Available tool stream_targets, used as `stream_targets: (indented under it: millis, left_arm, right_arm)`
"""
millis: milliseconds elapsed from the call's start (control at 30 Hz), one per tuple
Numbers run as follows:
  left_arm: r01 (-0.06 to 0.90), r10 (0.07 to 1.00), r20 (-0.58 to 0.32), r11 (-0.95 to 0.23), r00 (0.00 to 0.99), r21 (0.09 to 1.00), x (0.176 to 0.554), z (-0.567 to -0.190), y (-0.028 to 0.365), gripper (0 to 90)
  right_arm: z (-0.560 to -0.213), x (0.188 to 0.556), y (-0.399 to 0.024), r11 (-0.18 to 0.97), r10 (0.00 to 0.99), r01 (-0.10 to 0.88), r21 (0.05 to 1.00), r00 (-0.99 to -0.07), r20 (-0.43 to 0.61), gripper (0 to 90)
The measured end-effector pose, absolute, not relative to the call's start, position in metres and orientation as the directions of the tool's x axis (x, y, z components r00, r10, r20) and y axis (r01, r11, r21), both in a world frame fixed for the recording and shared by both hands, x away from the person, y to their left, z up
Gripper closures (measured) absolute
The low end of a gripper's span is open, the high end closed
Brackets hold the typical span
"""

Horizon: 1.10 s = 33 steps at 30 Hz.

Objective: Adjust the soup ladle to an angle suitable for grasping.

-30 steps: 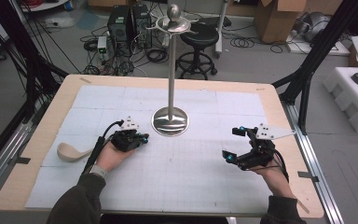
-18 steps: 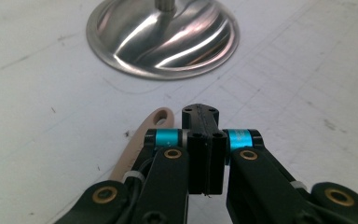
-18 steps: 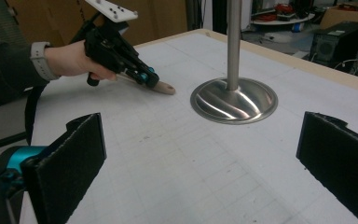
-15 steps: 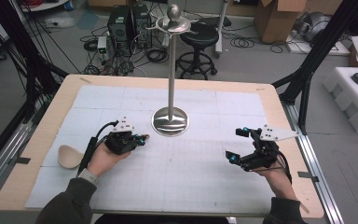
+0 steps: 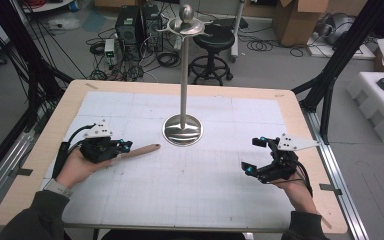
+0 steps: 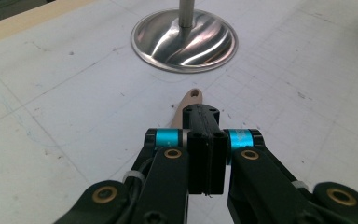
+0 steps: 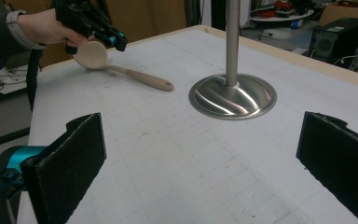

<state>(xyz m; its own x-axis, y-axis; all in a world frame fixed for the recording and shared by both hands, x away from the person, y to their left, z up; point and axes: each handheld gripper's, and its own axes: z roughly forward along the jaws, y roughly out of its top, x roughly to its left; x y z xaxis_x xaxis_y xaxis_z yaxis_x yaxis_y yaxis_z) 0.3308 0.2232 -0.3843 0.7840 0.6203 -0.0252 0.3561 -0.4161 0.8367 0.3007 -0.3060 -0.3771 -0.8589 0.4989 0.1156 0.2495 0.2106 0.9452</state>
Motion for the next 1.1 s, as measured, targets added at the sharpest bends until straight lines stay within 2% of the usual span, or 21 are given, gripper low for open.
stream_targets:
  millis: [167,333,467,767,867,967,1100]
  left_arm:
    - [0.336,0.569,-0.041,-0.424,0.821,0.841,0.332,-0.381,0.245,85.4]
    - [0.342,0.563,-0.038,-0.446,0.826,0.827,0.335,-0.379,0.261,83.9]
    - [0.356,0.572,-0.038,-0.456,0.82,0.815,0.337,-0.38,0.264,89.5]
    - [0.374,0.538,-0.041,-0.527,0.842,0.763,0.345,-0.39,0.258,89.7]
    - [0.397,0.53,-0.071,-0.534,0.845,0.746,0.349,-0.391,0.263,89.5]
    - [0.403,0.51,-0.069,-0.581,0.857,0.707,0.351,-0.392,0.265,81.2]
    - [0.362,0.455,-0.04,-0.647,0.889,0.671,0.35,-0.39,0.264,60.3]
  right_arm:
    - [-0.377,0.3,-0.306,0.21,0.502,0.252,0.945,-0.857,0.117,0.4]
    - [-0.378,0.301,-0.305,0.22,0.498,0.251,0.943,-0.86,0.113,0.4]
    - [-0.378,0.301,-0.304,0.224,0.498,0.247,0.943,-0.861,0.107,0.4]
    - [-0.378,0.301,-0.304,0.222,0.501,0.253,0.942,-0.858,0.112,0.4]
    - [-0.379,0.301,-0.304,0.226,0.499,0.254,0.94,-0.859,0.112,0.4]
    - [-0.379,0.301,-0.303,0.224,0.498,0.254,0.941,-0.86,0.113,0.4]
    - [-0.379,0.301,-0.304,0.224,0.499,0.256,0.94,-0.859,0.115,0.4]
